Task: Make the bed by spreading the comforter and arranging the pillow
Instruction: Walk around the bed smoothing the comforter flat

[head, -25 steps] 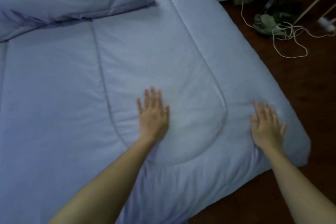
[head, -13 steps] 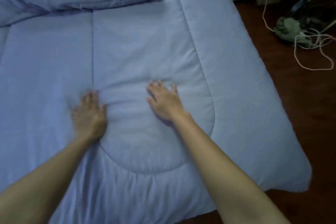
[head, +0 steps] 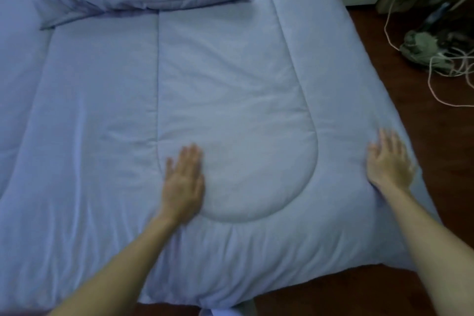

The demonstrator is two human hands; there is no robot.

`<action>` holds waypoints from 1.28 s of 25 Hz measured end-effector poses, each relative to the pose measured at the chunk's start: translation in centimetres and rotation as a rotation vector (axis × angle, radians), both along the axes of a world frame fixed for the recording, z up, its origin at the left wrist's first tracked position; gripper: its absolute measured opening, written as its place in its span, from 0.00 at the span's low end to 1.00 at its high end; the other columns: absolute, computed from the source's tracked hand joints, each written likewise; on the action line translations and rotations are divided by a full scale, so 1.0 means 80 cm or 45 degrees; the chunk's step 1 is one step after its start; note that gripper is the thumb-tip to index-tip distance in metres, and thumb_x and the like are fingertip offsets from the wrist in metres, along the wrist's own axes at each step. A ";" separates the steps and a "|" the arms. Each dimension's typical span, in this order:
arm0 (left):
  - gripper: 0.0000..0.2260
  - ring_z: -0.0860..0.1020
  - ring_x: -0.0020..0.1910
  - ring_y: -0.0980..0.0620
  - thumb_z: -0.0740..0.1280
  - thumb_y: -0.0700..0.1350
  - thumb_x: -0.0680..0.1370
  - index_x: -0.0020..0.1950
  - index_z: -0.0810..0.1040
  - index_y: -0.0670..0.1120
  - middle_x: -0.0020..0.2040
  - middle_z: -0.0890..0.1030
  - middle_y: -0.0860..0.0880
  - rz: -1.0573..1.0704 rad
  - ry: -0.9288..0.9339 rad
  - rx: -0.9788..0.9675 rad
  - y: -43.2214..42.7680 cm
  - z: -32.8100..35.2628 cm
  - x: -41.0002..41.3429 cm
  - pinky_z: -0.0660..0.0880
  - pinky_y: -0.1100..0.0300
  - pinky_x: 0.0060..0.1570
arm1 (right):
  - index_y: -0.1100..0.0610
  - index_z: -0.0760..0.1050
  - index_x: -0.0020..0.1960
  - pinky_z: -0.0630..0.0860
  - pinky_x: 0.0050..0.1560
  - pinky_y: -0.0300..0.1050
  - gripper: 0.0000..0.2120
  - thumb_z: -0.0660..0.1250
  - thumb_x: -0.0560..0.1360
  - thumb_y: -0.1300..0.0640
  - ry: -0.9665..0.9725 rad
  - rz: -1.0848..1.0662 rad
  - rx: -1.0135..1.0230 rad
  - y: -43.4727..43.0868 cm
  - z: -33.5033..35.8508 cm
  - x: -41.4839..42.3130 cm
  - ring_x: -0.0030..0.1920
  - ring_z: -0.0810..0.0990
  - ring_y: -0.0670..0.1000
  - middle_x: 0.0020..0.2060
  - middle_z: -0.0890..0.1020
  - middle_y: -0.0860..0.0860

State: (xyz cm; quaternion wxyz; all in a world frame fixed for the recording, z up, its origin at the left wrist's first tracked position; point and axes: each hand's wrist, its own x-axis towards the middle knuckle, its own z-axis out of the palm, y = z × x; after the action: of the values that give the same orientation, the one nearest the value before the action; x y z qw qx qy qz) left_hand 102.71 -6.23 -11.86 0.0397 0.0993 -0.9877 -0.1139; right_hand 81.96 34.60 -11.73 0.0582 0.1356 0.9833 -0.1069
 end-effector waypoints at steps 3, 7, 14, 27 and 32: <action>0.25 0.65 0.73 0.48 0.52 0.53 0.79 0.75 0.62 0.47 0.75 0.63 0.49 -0.307 -0.124 -0.084 0.022 -0.006 0.055 0.55 0.47 0.71 | 0.53 0.56 0.76 0.49 0.70 0.70 0.26 0.47 0.79 0.48 -0.087 -0.380 -0.111 -0.010 0.022 0.041 0.76 0.54 0.57 0.77 0.57 0.53; 0.31 0.59 0.76 0.44 0.48 0.59 0.77 0.77 0.57 0.46 0.77 0.59 0.46 0.398 -0.267 -0.087 -0.036 -0.007 0.122 0.53 0.45 0.72 | 0.63 0.64 0.72 0.58 0.70 0.65 0.28 0.59 0.75 0.52 0.281 0.021 -0.321 -0.157 0.028 0.153 0.73 0.62 0.61 0.72 0.67 0.62; 0.24 0.59 0.74 0.41 0.55 0.47 0.78 0.73 0.61 0.43 0.75 0.61 0.41 0.632 -0.787 -0.255 -0.094 0.099 0.171 0.57 0.44 0.71 | 0.47 0.59 0.75 0.62 0.68 0.63 0.30 0.56 0.74 0.42 -0.082 0.912 0.067 -0.162 0.005 0.333 0.74 0.64 0.53 0.76 0.56 0.45; 0.13 0.78 0.58 0.49 0.58 0.49 0.78 0.58 0.79 0.56 0.58 0.82 0.53 -0.320 0.069 0.389 0.173 0.417 0.043 0.74 0.55 0.58 | 0.52 0.79 0.49 0.73 0.42 0.43 0.12 0.57 0.80 0.60 0.278 0.315 -1.343 -0.086 0.408 0.275 0.44 0.83 0.47 0.45 0.84 0.46; 0.12 0.81 0.51 0.52 0.59 0.45 0.78 0.52 0.81 0.53 0.48 0.85 0.54 -0.576 0.163 0.454 0.317 0.467 -0.003 0.76 0.55 0.56 | 0.54 0.80 0.48 0.76 0.42 0.43 0.12 0.57 0.80 0.60 0.530 0.394 -1.442 0.049 0.492 0.280 0.38 0.83 0.48 0.38 0.85 0.49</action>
State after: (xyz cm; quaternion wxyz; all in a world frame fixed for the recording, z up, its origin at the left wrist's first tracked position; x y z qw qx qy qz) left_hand 102.50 19.10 25.50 0.0575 -0.1254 -0.9446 -0.2978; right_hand 104.37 38.51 27.66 -0.0570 -0.0840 0.7728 -0.6264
